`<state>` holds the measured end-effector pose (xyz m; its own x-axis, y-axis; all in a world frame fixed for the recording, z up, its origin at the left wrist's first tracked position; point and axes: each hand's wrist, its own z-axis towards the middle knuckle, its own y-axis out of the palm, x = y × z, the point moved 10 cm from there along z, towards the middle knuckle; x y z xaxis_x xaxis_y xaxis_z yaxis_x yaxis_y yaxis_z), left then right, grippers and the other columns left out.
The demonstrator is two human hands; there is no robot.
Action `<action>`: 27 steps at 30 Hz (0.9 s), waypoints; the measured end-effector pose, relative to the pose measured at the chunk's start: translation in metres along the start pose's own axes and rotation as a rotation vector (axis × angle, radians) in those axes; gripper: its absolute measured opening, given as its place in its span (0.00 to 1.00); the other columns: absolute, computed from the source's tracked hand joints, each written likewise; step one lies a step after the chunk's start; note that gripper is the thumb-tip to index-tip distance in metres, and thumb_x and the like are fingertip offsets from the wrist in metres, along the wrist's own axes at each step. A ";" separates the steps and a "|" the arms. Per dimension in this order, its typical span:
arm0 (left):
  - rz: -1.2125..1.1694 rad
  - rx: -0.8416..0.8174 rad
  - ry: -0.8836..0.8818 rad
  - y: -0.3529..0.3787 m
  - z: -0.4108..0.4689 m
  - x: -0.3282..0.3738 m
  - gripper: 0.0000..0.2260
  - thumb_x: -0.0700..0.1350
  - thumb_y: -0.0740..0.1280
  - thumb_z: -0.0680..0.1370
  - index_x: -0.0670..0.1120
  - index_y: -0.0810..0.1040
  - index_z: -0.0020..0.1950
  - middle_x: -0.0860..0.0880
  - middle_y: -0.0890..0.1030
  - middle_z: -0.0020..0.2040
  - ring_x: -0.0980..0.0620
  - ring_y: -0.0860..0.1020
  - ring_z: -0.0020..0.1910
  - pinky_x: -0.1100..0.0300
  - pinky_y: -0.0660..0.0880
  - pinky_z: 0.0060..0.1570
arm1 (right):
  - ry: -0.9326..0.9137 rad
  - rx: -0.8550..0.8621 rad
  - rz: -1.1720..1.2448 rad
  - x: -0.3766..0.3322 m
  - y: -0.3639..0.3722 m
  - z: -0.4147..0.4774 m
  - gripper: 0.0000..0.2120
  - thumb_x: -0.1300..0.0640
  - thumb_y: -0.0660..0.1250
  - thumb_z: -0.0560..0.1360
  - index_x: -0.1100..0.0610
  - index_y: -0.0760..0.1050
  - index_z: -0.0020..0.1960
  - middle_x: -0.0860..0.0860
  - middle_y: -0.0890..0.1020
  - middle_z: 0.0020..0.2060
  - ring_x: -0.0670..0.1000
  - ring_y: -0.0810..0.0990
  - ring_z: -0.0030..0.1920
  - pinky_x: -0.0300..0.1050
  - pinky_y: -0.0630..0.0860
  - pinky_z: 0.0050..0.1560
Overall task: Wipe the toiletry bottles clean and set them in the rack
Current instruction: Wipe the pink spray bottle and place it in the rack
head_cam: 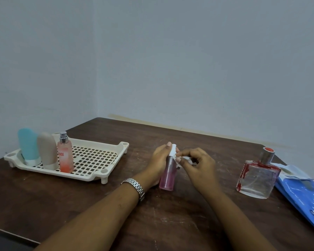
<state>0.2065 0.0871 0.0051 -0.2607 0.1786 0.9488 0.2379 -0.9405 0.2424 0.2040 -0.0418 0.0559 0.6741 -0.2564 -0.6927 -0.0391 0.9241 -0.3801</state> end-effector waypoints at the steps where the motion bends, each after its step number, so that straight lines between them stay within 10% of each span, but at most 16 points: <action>1: -0.004 0.007 0.001 -0.001 0.000 0.000 0.15 0.48 0.56 0.83 0.42 0.76 0.44 0.47 0.77 0.34 0.54 0.76 0.29 0.62 0.74 0.29 | 0.005 -0.012 0.002 0.000 0.002 0.000 0.06 0.59 0.74 0.68 0.49 0.81 0.41 0.47 0.79 0.39 0.43 0.76 0.39 0.32 0.72 0.37; 14: -0.142 0.182 -0.009 -0.031 0.008 0.004 0.15 0.54 0.60 0.80 0.42 0.72 0.45 0.47 0.79 0.31 0.52 0.74 0.26 0.61 0.73 0.26 | -0.045 -0.422 -0.096 -0.008 0.045 -0.017 0.12 0.56 0.74 0.67 0.41 0.76 0.34 0.45 0.78 0.39 0.41 0.75 0.41 0.30 0.71 0.38; 27: -0.261 -0.130 -0.141 0.016 -0.001 -0.013 0.11 0.47 0.58 0.79 0.43 0.75 0.42 0.43 0.77 0.40 0.48 0.77 0.39 0.56 0.74 0.41 | 0.062 -0.045 0.250 0.010 0.005 0.001 0.04 0.61 0.71 0.71 0.53 0.80 0.43 0.50 0.82 0.43 0.45 0.81 0.42 0.35 0.77 0.40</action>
<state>0.2130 0.0698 -0.0033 -0.1625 0.4484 0.8790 0.0565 -0.8851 0.4619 0.2113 -0.0393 0.0473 0.5930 -0.0402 -0.8042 -0.2323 0.9478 -0.2187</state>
